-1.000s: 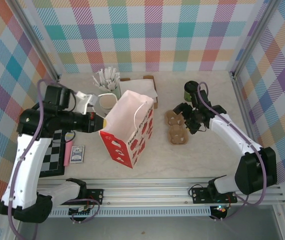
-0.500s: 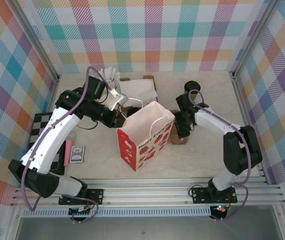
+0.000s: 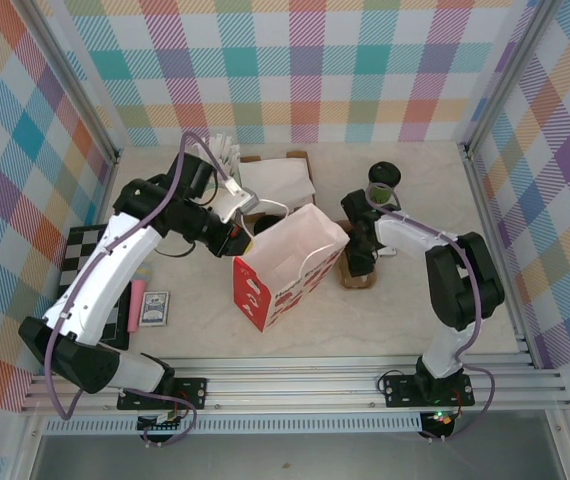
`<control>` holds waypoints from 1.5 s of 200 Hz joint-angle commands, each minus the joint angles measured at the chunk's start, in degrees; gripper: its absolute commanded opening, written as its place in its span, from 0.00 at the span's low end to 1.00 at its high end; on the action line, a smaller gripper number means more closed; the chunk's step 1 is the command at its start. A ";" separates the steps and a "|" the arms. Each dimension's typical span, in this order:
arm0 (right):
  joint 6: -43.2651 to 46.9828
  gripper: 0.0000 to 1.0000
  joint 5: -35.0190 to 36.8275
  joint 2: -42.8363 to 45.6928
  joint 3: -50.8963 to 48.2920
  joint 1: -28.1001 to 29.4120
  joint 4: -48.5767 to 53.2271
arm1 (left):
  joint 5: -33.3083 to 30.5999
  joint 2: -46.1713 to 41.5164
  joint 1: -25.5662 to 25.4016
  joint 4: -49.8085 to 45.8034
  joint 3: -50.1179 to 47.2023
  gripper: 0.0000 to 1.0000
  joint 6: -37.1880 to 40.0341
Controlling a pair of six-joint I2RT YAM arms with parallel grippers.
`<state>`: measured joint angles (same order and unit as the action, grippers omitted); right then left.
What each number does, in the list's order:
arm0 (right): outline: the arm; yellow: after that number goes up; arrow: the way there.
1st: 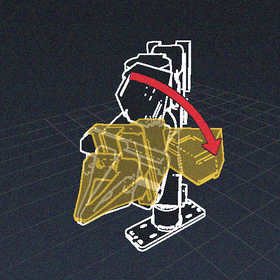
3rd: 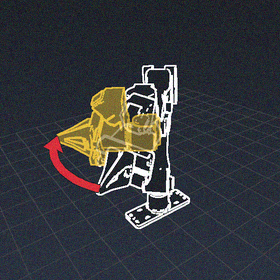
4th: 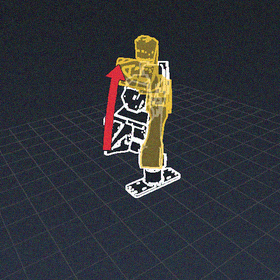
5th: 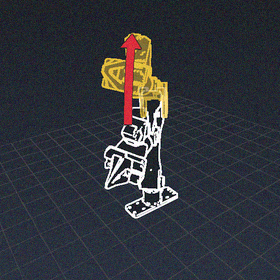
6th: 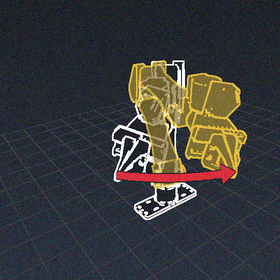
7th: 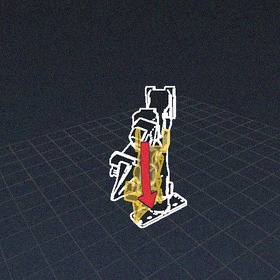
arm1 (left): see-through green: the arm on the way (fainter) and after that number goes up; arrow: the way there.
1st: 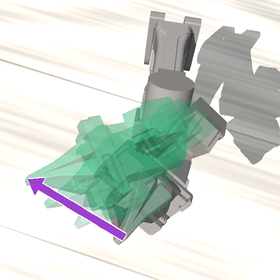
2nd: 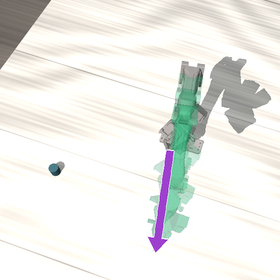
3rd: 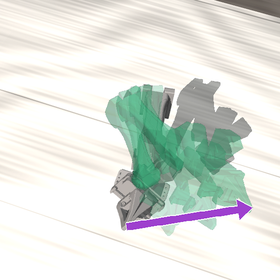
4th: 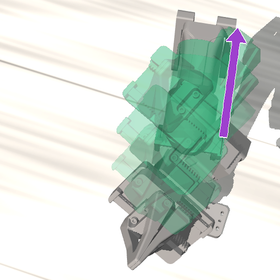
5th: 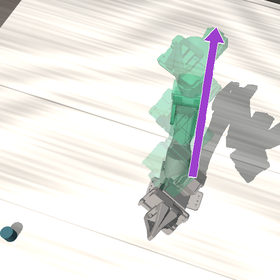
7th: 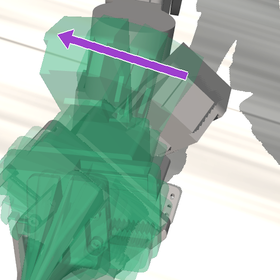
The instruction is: Pack the takeout coffee
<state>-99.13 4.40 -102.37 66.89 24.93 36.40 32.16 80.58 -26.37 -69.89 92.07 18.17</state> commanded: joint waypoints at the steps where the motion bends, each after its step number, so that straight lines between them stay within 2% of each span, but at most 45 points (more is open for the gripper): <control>1: 0.23 0.57 3.50 -1.54 0.88 0.54 0.69 | 8.90 1.44 -0.14 1.64 1.33 0.05 4.26; 28: 1.37 0.53 4.21 -2.29 0.11 0.51 0.41 | 10.93 2.87 -0.34 2.25 2.76 0.05 6.97; 47: 1.44 0.47 3.86 -2.51 -0.81 0.47 0.53 | 11.26 4.46 -0.35 1.69 3.99 0.05 8.18; 68: 2.97 0.41 5.36 -0.37 -2.38 0.39 0.90 | 13.96 6.53 -0.44 -0.23 5.78 0.05 11.34; 99: 8.05 0.35 9.65 4.34 -5.17 -0.81 2.30 | 14.09 9.08 -0.41 -0.06 7.82 0.05 13.04; 138: 13.20 0.32 10.51 10.03 -10.72 -5.58 1.99 | 12.21 11.38 -0.28 -0.53 9.53 0.05 13.82; 209: 31.22 0.28 14.94 22.73 -13.10 -13.33 1.43 | 8.12 8.58 0.53 0.98 4.70 0.04 11.85; 224: 35.38 0.28 15.69 26.22 -12.63 -14.15 1.14 | 7.21 9.27 0.55 1.93 4.84 0.11 10.47; 250: 42.62 0.28 16.49 31.95 -10.69 -14.29 1.01 | 6.66 12.49 0.77 1.62 7.76 0.13 7.69; 270: 50.13 0.27 13.84 35.92 -8.13 -14.29 0.96 | 9.08 13.90 0.92 1.43 9.26 0.28 7.01; 280: 54.07 0.27 11.82 37.84 -6.46 -14.29 1.15 | 12.15 13.62 1.35 1.51 9.10 0.43 7.86; 300: 62.18 0.28 6.03 40.10 -2.38 -14.27 1.68 | 16.79 11.69 2.65 3.11 8.05 0.64 8.80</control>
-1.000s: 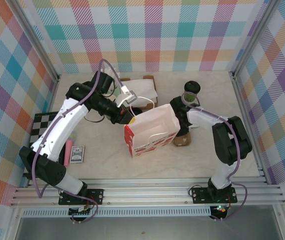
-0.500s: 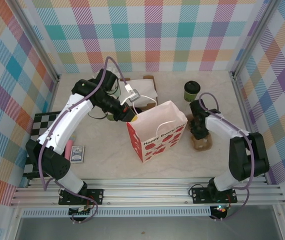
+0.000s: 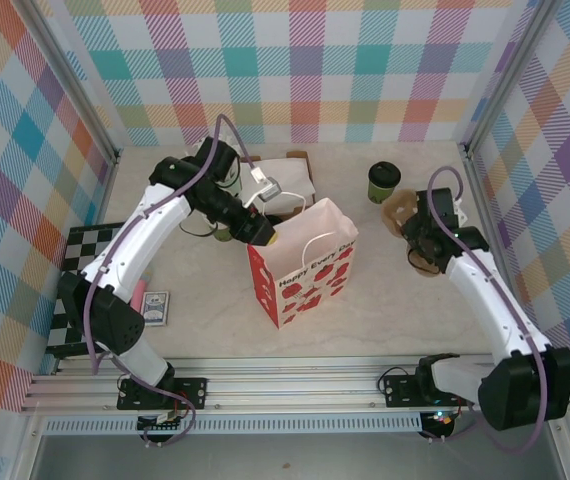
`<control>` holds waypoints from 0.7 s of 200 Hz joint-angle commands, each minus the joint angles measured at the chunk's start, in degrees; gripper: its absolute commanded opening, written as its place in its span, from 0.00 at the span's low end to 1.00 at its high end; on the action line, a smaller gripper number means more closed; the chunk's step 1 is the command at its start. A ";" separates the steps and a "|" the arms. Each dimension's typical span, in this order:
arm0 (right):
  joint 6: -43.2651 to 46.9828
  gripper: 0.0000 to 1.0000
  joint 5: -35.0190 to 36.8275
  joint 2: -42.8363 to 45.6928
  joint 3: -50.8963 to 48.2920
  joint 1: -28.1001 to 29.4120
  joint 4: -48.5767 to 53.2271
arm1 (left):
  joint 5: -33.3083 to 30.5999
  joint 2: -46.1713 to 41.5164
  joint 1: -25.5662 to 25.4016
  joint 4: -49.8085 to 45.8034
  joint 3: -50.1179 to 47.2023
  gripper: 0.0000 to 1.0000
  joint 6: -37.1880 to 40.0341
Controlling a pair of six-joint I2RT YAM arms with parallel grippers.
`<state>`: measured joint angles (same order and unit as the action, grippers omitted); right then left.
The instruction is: Pack the takeout coffee
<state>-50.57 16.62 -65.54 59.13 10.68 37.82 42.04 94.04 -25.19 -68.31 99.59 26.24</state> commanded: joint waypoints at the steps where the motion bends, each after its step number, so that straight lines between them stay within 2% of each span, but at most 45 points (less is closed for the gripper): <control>1: 13.99 0.28 -6.61 3.29 5.60 -0.03 0.24 | 7.09 -1.90 1.55 1.70 0.48 0.65 0.69; 34: 24.62 0.29 -19.40 1.97 14.72 -0.01 2.89 | 13.39 -5.97 5.65 7.61 -2.47 0.89 -1.89; 48: 27.44 0.29 -23.51 0.61 19.34 -0.04 4.30 | 12.12 -7.36 6.80 10.78 -3.83 0.99 -5.29; 78: 32.50 0.28 -34.41 -5.16 30.44 0.04 8.81 | -0.87 -9.17 6.82 19.62 -5.40 1.00 -21.22; 93: 34.09 0.23 -39.27 -8.32 34.86 0.05 10.16 | -3.28 -9.51 6.76 23.62 -6.22 1.00 -28.28; 116: 35.77 0.20 -47.74 -11.66 38.65 0.23 7.82 | -1.88 -10.07 5.15 25.60 -6.32 0.97 -30.92; 140: 37.22 0.21 -55.37 -15.45 43.46 1.35 7.78 | -4.50 -10.46 2.87 25.99 -5.58 0.92 -31.60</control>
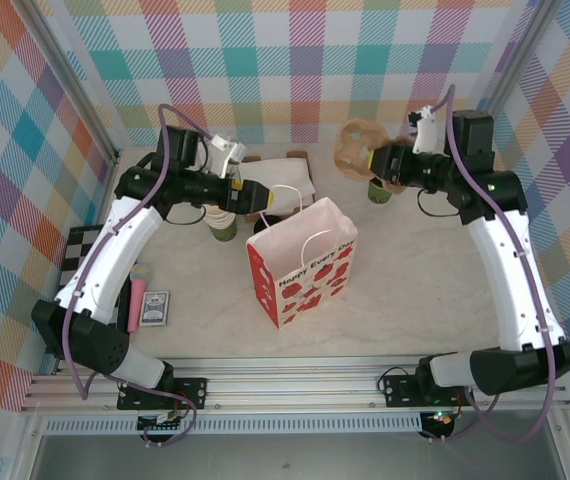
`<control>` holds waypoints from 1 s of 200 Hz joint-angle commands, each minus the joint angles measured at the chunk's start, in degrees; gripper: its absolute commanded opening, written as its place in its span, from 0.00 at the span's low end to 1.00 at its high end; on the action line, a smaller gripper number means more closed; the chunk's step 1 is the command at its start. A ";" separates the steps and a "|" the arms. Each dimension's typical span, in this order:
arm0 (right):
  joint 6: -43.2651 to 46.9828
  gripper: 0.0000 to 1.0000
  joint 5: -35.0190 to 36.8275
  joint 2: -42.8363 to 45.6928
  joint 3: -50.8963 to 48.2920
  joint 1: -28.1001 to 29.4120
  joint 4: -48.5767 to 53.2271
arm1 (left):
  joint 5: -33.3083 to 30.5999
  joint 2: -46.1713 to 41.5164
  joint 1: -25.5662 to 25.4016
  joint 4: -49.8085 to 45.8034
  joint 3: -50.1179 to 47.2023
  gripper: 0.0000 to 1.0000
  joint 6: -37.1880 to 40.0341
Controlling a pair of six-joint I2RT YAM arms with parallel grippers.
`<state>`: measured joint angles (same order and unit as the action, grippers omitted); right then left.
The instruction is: Pack the takeout coffee
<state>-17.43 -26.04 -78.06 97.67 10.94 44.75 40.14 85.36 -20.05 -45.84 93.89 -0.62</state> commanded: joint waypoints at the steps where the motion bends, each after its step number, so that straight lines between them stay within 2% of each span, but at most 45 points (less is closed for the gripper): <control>1: 4.17 0.21 -12.93 -3.17 5.18 1.14 0.99 | -2.60 -1.78 -2.36 3.55 0.14 0.92 -4.74; 19: 6.03 0.23 -15.96 -7.57 10.56 3.41 4.99 | -3.78 -1.66 -2.93 4.18 0.33 0.83 -4.91; 37: 8.51 0.24 -14.23 -12.14 16.99 6.81 11.24 | -4.99 -0.97 -3.03 3.58 1.00 0.62 -5.02; 48: 9.10 0.23 -13.59 -14.41 20.34 8.05 14.96 | -4.99 -0.52 -3.06 3.24 1.20 0.56 -5.00; 68: 8.09 0.22 -17.99 -15.44 20.84 8.73 15.23 | -5.20 -0.03 -3.14 3.13 1.43 0.39 -4.93; 81: 7.35 0.22 -22.67 -15.62 20.33 8.90 14.88 | -5.32 0.29 -3.14 2.70 1.60 0.21 -4.66; 88: 7.09 0.22 -24.71 -16.01 20.51 9.08 15.20 | -6.23 0.48 -3.15 2.58 1.80 0.17 -4.94; 104: 7.14 0.22 -26.74 -16.61 20.61 10.07 16.84 | -7.09 0.87 -3.15 2.21 2.17 0.13 -5.26; 140: 9.08 0.21 -26.83 -17.99 18.21 12.67 21.79 | -6.76 1.19 -3.15 2.94 2.44 0.11 -5.53; 153: 9.01 0.21 -27.95 -18.12 16.32 13.04 22.40 | -7.12 1.29 -3.15 2.89 2.57 0.00 -5.40; 200: 10.55 0.21 -31.15 -18.35 11.18 14.08 27.19 | -7.67 2.48 -3.15 2.05 4.50 0.00 -4.74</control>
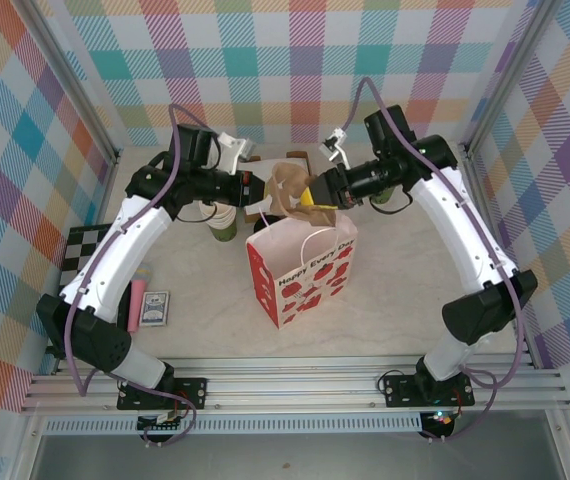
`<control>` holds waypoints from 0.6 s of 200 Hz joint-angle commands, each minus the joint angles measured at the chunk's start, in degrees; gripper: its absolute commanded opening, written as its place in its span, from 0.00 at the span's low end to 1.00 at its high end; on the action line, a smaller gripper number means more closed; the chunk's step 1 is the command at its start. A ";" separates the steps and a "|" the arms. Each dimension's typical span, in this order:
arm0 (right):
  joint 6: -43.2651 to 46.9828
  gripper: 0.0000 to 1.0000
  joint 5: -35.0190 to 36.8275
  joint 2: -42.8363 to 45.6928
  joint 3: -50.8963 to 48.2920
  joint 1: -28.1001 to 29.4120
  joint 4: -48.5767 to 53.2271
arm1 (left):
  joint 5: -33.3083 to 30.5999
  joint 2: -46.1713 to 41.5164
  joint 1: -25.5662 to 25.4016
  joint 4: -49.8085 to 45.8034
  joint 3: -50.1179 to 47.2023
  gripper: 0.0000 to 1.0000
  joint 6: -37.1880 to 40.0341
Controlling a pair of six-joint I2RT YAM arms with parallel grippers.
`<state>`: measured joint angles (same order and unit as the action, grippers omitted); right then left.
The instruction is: Pack the takeout coffee
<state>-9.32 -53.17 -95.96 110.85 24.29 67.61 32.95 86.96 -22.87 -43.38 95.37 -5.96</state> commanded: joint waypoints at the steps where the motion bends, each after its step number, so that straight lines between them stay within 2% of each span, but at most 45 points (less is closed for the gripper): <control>1: 2.41 0.21 -3.99 -0.45 -2.11 0.79 4.39 | -0.45 0.95 -0.33 -0.45 3.08 0.00 0.59; 46: 1.47 0.21 2.90 -1.50 -4.15 2.06 7.62 | -0.73 4.07 -0.33 -0.23 6.53 0.00 -0.40; 72: -1.36 0.21 12.11 -2.14 -4.65 3.66 7.53 | 0.10 4.79 -0.31 0.72 6.67 0.00 -1.72; 96: -3.18 0.20 18.70 -3.41 -4.68 5.33 7.97 | -2.62 4.98 -0.33 0.11 6.75 0.00 -2.39; 120: -4.56 0.20 25.43 -4.57 -3.74 7.31 8.88 | -2.59 4.89 -0.33 -0.03 6.65 0.00 -2.21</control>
<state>-11.62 -36.64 -99.33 106.74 29.78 74.04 31.14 91.79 -22.87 -43.33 100.38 -7.46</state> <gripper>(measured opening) 0.291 0.057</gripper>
